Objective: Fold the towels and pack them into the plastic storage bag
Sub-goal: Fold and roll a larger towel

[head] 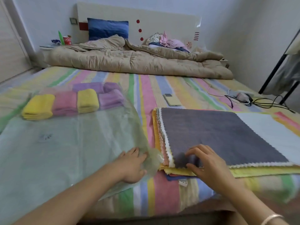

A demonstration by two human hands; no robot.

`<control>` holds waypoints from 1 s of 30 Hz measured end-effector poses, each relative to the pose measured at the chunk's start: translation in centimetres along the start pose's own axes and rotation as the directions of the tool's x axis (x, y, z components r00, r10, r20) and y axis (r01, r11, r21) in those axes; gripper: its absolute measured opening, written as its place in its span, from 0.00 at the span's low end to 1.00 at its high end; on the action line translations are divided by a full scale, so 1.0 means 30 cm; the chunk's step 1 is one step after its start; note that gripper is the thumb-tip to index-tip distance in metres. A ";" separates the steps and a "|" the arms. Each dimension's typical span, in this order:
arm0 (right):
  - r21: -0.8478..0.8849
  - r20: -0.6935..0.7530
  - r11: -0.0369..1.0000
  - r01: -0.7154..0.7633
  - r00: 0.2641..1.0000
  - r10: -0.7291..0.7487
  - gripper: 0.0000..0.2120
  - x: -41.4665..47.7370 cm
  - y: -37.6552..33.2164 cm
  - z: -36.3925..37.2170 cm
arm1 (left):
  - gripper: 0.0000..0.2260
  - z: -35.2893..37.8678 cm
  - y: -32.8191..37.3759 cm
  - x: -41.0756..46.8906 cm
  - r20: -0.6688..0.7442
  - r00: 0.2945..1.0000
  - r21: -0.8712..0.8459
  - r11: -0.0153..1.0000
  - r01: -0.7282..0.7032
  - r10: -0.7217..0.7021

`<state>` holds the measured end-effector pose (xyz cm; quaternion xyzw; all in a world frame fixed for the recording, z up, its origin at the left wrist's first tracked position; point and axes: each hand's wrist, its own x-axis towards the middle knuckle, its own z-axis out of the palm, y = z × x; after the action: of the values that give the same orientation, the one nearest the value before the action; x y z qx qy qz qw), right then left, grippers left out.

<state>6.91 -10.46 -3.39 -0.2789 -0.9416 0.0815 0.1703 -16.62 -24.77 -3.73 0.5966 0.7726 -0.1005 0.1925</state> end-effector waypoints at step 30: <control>-0.170 0.017 0.958 -0.232 0.971 0.238 0.22 0.556 0.795 -0.136 | 0.08 -0.310 0.055 0.753 -0.532 0.727 -0.671 0.739 -0.050 -0.433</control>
<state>7.14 18.83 -0.92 -0.4003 -0.9083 0.0274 0.1182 -21.52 -0.79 -4.60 0.3988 0.8357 0.3673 0.0880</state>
